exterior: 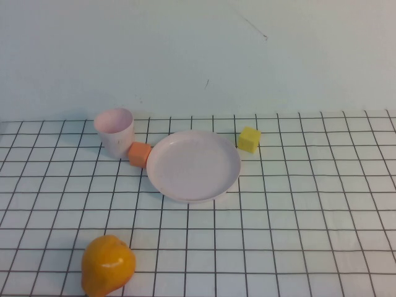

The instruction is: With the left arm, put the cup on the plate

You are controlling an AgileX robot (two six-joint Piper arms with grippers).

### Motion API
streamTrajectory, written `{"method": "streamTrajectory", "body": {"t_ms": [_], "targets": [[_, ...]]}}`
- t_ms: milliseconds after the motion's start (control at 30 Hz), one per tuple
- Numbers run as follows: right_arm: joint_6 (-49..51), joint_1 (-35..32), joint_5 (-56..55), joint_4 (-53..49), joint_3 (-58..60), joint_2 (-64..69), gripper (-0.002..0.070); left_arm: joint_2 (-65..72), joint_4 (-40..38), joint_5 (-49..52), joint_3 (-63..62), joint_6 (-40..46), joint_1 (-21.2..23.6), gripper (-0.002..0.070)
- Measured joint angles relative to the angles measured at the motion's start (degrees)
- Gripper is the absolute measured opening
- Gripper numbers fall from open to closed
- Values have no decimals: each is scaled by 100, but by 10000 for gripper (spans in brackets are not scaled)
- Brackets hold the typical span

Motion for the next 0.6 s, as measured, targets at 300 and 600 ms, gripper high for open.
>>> {"method": "streamTrajectory", "body": {"t_ms": [300, 600], "targets": [[0, 0, 0, 0, 0, 0, -2, 0, 0, 0, 0, 0, 0, -3], [0, 0, 0, 0, 0, 0, -2, 0, 51, 0, 0, 41, 0, -3]]}}
